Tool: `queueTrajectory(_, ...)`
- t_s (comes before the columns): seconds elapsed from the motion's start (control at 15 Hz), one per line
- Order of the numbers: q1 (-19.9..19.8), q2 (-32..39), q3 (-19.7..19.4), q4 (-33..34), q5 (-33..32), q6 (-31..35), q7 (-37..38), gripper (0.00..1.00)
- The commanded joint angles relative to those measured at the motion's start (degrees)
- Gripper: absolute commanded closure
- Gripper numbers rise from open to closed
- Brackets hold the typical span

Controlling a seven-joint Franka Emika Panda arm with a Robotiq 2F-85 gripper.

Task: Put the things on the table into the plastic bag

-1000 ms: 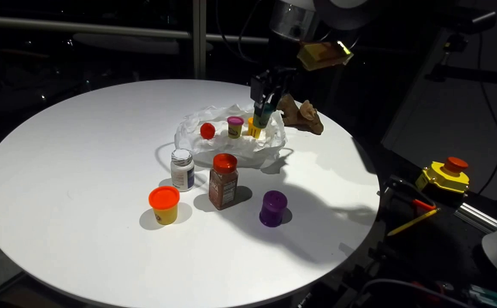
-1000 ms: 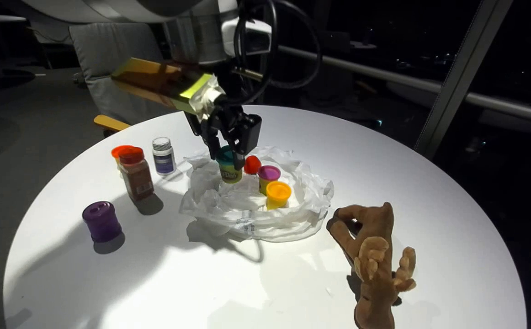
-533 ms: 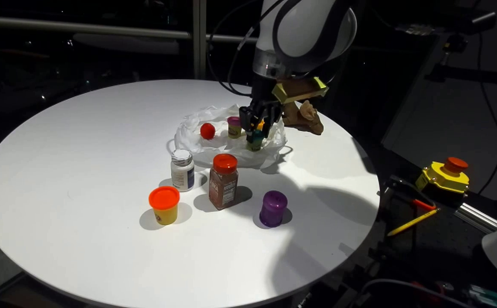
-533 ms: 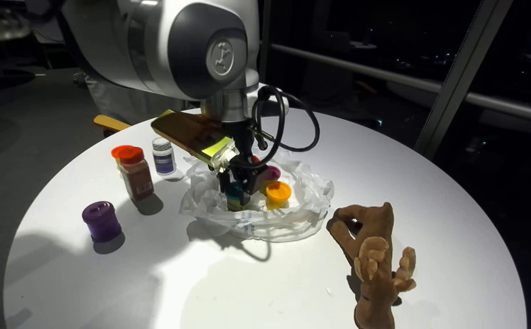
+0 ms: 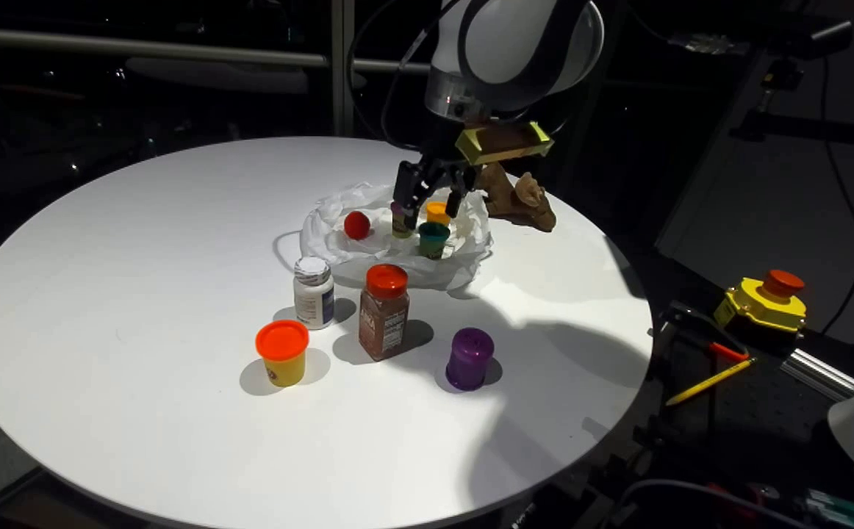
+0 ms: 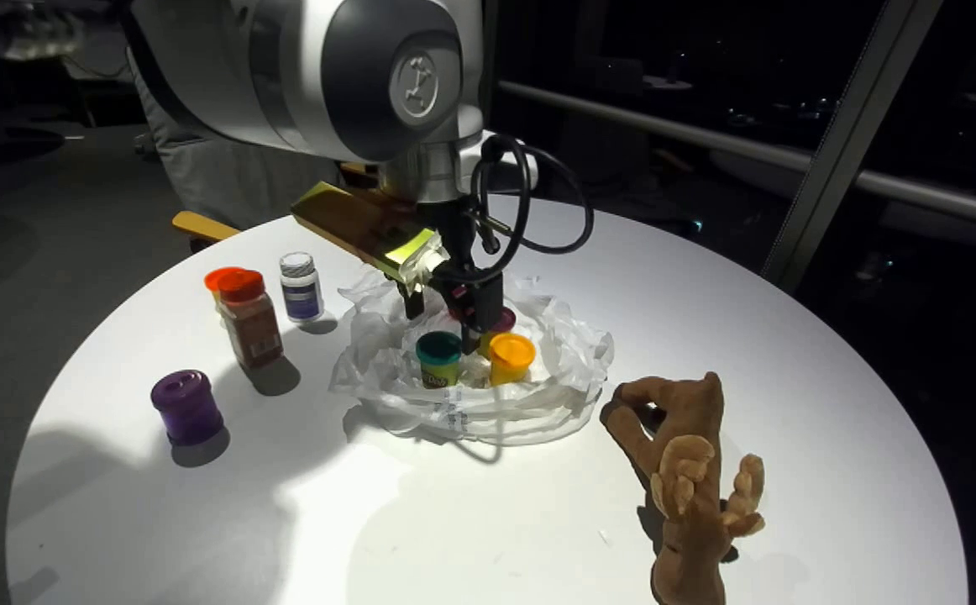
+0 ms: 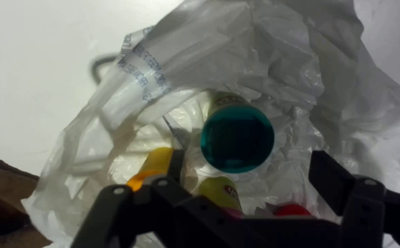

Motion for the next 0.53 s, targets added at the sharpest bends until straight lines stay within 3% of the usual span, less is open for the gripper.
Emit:
queueTrajectory(0.0, 2.6, -9.9, -0.6, -6.6, -1.4, -4.0, 0.6, 0.0)
queueTrajectory(0.2, 3.1, -16.6, 1.9, -11.7, -2.5, -9.8, -1.4, 0.0)
queueTrajectory(0.47, 3.1, -22.8, 7.1, -18.3, 1.3, -12.7, -5.6, 0.0)
